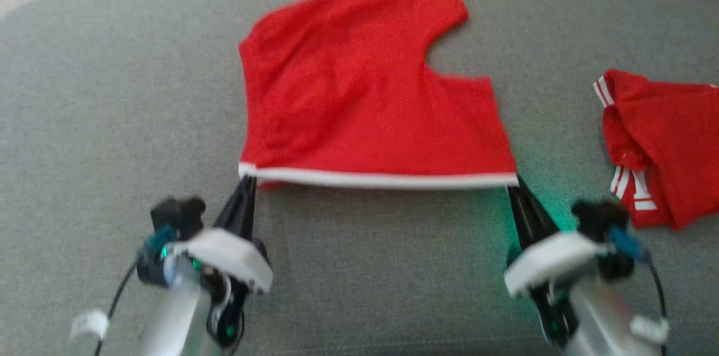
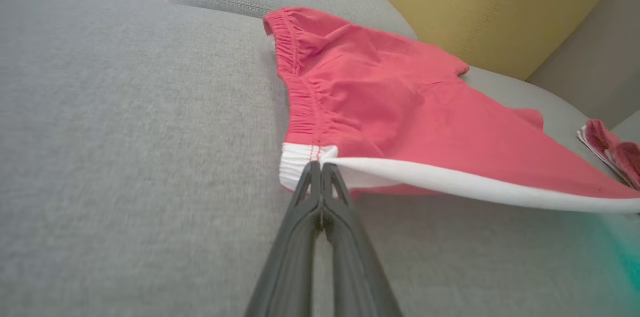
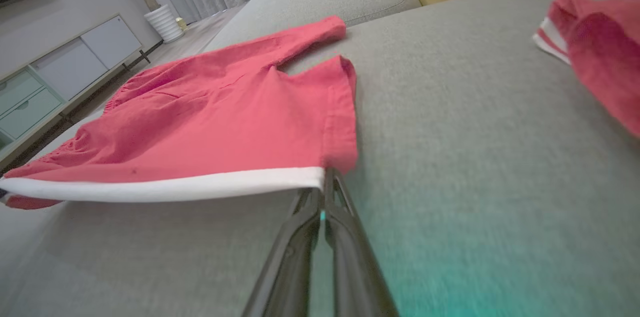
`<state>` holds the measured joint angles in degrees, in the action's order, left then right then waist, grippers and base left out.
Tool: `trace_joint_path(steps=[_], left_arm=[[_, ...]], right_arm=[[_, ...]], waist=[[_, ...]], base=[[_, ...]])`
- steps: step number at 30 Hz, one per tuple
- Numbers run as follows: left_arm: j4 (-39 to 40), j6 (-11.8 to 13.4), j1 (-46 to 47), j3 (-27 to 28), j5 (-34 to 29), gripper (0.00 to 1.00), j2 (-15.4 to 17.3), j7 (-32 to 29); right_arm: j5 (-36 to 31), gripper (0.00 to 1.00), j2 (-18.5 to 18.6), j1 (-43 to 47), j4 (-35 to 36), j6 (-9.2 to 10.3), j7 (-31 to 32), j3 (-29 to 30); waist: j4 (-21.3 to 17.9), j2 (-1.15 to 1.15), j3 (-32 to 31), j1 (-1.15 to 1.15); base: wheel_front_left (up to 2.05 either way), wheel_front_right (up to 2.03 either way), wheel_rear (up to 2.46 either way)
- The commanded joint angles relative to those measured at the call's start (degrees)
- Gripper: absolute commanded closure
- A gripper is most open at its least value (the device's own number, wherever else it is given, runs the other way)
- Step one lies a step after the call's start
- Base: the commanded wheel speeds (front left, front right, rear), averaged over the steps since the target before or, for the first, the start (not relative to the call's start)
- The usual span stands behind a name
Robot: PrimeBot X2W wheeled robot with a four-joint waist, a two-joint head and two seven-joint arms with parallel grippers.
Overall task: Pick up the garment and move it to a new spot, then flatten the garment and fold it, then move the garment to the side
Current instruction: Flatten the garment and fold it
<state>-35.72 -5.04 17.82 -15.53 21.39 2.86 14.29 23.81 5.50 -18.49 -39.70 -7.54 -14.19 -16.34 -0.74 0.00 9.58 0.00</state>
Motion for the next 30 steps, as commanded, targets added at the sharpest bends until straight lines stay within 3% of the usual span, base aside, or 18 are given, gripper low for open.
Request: trace_joint_path(steps=[1, 9, 16, 24, 30], left_arm=[[3.74, 0.52, -1.7, 2.32, -0.47, 1.0, 1.9, 0.7], [15.06, 3.81, -16.24, 2.32, 0.7, 1.0, 2.39, -2.01], [27.29, 8.14, -27.22, 3.36, 2.19, 1.0, 3.2, -7.29], [34.84, 9.95, -31.0, 3.18, 2.88, 1.0, 3.93, -11.27], [34.07, 8.33, -26.21, 2.33, 3.32, 1.0, 5.03, -14.25]], right_arm=[[-1.4, 1.0, 0.01, 3.74, 4.63, 0.05, -0.32, 0.78], [-7.11, 1.0, -2.02, 24.82, 27.24, 0.05, 10.25, 10.3], [-8.17, 1.0, -2.58, 38.83, 43.35, 0.05, 19.24, 13.35], [-5.6, 1.0, -2.61, 43.0, 48.17, 0.05, 21.59, 15.01], [-7.46, 1.0, -2.61, 39.21, 48.03, 0.05, 22.51, 15.99]], waist=[[0.54, 0.0, -2.08, 0.0], [0.55, 0.0, -6.88, 0.0], [0.56, 0.0, -9.47, 0.0], [1.32, 0.0, -10.26, 0.0], [2.3, 0.0, -9.12, 0.0]], base=[[0.0, 0.0, 0.0], [0.0, 0.0, 0.0], [0.0, 0.0, 0.0], [0.0, 0.0, 0.0], [0.0, 0.0, 0.0]])
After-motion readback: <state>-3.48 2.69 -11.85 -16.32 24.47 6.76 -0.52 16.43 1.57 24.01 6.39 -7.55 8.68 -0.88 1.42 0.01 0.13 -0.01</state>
